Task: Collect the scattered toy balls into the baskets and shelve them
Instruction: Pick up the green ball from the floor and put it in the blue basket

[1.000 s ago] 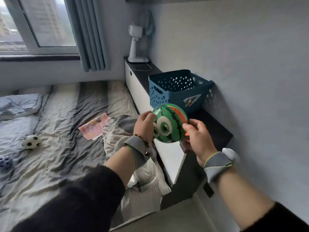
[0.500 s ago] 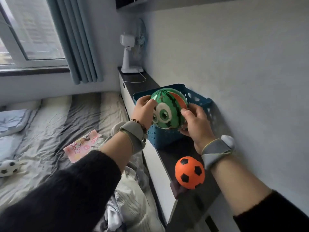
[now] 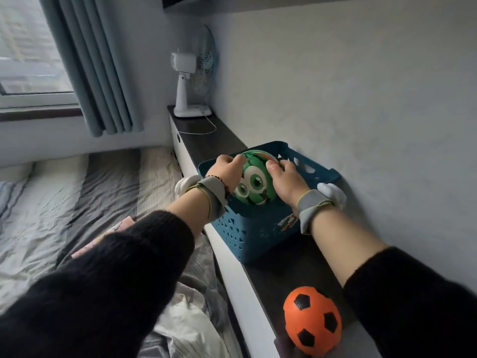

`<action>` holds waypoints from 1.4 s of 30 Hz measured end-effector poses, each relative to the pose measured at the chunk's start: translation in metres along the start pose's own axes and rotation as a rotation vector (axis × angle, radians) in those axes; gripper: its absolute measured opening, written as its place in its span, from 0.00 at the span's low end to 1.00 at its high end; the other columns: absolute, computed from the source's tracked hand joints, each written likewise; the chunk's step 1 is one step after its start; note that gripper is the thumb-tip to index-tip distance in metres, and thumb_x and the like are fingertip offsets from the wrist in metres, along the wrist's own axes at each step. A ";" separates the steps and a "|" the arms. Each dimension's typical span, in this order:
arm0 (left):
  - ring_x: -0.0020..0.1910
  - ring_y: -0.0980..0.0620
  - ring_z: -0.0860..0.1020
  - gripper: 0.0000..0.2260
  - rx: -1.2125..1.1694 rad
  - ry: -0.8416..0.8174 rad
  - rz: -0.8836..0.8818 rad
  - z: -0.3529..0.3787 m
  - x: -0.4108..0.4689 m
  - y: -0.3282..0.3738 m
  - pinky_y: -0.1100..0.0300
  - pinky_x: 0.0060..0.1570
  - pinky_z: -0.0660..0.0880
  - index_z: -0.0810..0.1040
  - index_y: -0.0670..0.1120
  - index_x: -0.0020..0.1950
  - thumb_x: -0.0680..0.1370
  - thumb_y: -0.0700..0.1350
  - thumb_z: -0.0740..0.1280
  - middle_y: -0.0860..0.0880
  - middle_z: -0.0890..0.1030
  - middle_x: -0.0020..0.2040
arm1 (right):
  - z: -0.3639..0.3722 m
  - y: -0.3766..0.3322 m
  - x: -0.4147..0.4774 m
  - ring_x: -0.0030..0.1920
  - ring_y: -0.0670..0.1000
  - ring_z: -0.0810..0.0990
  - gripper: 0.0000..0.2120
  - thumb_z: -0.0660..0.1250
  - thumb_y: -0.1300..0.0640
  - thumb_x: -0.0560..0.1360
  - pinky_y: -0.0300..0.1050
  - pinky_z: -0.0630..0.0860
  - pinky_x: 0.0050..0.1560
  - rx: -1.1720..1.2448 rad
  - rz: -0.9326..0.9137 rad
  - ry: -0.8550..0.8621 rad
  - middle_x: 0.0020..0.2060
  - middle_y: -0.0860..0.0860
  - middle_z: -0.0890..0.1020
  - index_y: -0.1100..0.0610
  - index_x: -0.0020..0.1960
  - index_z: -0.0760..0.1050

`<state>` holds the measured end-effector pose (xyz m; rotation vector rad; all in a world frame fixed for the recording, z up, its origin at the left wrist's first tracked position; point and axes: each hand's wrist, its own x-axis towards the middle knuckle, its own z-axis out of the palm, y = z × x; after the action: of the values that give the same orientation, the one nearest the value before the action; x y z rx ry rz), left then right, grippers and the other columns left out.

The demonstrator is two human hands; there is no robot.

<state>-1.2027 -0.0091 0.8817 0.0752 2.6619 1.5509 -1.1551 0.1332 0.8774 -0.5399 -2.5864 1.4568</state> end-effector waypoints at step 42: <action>0.59 0.45 0.72 0.17 0.586 -0.167 0.738 0.106 -0.080 0.010 0.53 0.56 0.69 0.73 0.52 0.62 0.73 0.50 0.63 0.49 0.77 0.59 | -0.073 0.089 -0.068 0.53 0.56 0.78 0.12 0.66 0.53 0.74 0.45 0.72 0.50 -0.396 -0.043 0.261 0.50 0.52 0.81 0.54 0.57 0.75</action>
<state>-1.1152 0.0817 0.8401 1.2567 2.9915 0.7055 -1.0498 0.2091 0.8452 -0.6620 -2.6535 0.7942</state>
